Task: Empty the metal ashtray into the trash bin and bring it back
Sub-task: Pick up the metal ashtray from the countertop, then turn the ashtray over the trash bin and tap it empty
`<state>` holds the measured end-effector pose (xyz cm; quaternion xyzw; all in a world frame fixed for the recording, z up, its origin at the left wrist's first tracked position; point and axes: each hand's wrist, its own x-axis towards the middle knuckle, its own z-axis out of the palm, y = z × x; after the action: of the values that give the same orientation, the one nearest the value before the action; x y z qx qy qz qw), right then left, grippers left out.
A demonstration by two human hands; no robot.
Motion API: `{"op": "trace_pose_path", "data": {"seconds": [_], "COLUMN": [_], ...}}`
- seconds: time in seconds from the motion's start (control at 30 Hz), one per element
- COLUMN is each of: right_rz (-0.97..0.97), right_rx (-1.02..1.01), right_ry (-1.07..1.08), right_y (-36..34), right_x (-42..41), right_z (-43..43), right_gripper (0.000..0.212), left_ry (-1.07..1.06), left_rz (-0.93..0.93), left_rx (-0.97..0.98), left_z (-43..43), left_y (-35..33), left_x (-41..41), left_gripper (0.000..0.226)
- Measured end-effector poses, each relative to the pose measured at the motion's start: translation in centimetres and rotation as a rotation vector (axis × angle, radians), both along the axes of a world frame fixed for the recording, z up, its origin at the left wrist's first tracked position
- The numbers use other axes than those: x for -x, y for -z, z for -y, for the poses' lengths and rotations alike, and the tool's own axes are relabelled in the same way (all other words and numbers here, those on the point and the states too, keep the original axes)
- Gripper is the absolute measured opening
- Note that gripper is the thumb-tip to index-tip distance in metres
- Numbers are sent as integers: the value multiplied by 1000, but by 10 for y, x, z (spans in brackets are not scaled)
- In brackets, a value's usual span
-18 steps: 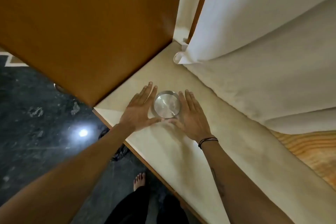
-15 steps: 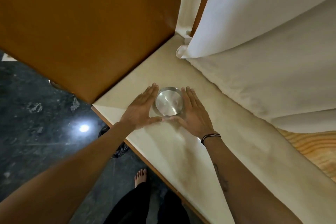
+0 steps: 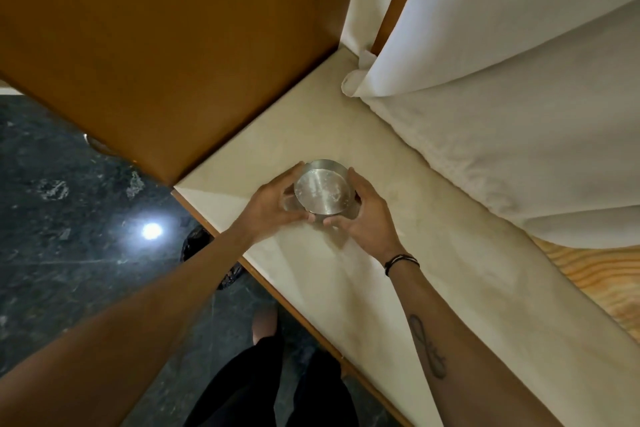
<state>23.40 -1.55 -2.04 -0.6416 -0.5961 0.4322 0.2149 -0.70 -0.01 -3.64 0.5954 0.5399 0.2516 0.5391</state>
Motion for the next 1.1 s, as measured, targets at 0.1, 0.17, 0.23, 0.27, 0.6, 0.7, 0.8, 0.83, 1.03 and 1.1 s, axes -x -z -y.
{"op": "trace_pose_path", "data": {"seconds": [0.1,0.17,0.23,0.27,0.6,0.7,0.8,0.83,1.03,1.1], "right_rz": [-89,-127,-156,-165,-264,-285,-327,-341,-344,-357], "right_rx": [-22,-39,-36,-38,-20,-12,19,27,99,145], "right_ry": [27,50,45,38,-65,-98,-132,-135,-182,-137], "right_y": [-12,-20,-28,-31,-34,-35,-30,-28,1,23], "right_x": [10,18,32,37,94,115,139,147,211,233], "right_z": [12,22,35,40,80,96,114,121,167,179], "right_gripper": [115,117,119,117,111,113,115,116,96,98], "left_ry": [-19,-32,-61,-73,-222,-301,-334,-340,-402,-378], "left_rz": [78,95,122,129,105,87,45,29,21,11], "left_rx": [15,24,39,44,16,9,9,8,66,98], "left_z": [12,21,35,41,109,143,170,180,237,251], "left_y": [-6,-16,-24,-27,-49,-54,-51,-50,-32,-10], "left_x": [12,22,35,41,96,113,136,144,204,228], "left_gripper": [98,97,103,107,99,102,100,100,109,110]}}
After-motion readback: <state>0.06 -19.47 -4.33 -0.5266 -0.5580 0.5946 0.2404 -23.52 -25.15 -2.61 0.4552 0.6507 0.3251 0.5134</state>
